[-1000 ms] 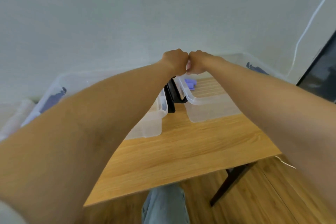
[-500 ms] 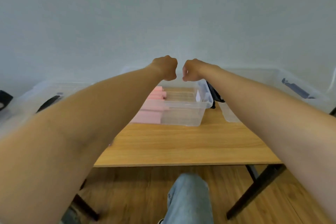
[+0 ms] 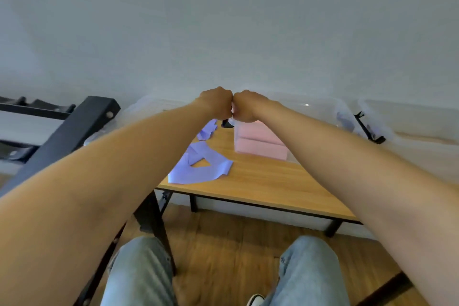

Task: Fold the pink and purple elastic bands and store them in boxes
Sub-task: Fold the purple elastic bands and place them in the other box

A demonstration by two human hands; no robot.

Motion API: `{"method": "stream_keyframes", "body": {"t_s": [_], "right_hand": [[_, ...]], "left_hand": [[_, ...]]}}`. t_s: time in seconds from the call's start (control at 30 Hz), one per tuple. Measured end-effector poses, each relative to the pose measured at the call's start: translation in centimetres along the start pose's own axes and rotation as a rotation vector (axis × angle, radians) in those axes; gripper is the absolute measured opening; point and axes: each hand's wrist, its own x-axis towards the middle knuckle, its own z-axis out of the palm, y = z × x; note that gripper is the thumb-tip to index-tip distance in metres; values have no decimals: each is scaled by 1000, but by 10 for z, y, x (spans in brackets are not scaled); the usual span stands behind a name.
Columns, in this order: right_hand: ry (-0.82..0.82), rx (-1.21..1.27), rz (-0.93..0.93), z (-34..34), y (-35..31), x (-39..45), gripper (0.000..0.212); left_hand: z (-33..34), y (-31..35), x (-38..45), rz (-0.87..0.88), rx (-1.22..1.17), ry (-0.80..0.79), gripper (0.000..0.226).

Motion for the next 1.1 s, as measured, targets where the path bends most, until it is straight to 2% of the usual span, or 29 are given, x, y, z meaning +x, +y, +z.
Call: {"method": "stream_keyframes", "body": {"t_s": [0.07,0.13,0.2,0.27,0.33,0.4,0.47,0.53,0.57,0.63,0.73,0.83,0.9,0.97,1.03,1.1], "right_hand": [[92,-73,-9,4,-16,0,21],[181,-140,-41,5,-30,-4,10],[211,-191,-119,8,-43,-5,27],[142,-212,-184,16,-58,-10,26],[71,-222,-213,32,-71,-13,27],[4,-211,-186,52,-77,-13,34],[-59,-167,-149,70,-79,-14,49],[-78,-128,-108,84,-78,-17,46],[-72,-76,-81,91,-77,-19,52],[-56,63,-37,103,-75,-21,67],[9,215,-16,110,-74,-23,74],[10,313,3,111,-72,-23,80],[23,322,25,111,-70,-24,71],[-42,400,93,114,-66,-24,20],[-138,584,179,119,-60,-25,23],[-105,793,201,122,-54,-28,25]], "left_hand": [[7,-18,-11,-24,-7,-1,11],[15,-32,-22,-30,-14,-39,12],[25,-41,-34,-21,-16,-82,10],[36,-47,-45,1,7,-131,9],[49,-51,-54,35,38,-242,21],[65,-52,-61,60,30,-343,25],[78,-52,-68,54,20,-342,15],[87,-50,-74,67,9,-307,13],[92,-51,-75,82,6,-290,12],[99,-53,-77,93,-39,-232,16],[107,-52,-76,65,-90,-194,14],[111,-48,-80,41,-151,-183,25],[114,-45,-80,18,-207,-126,24],[117,-43,-79,-9,-298,-31,21],[117,-41,-80,-38,-442,79,11],[118,-43,-76,-111,-638,202,5]]}}
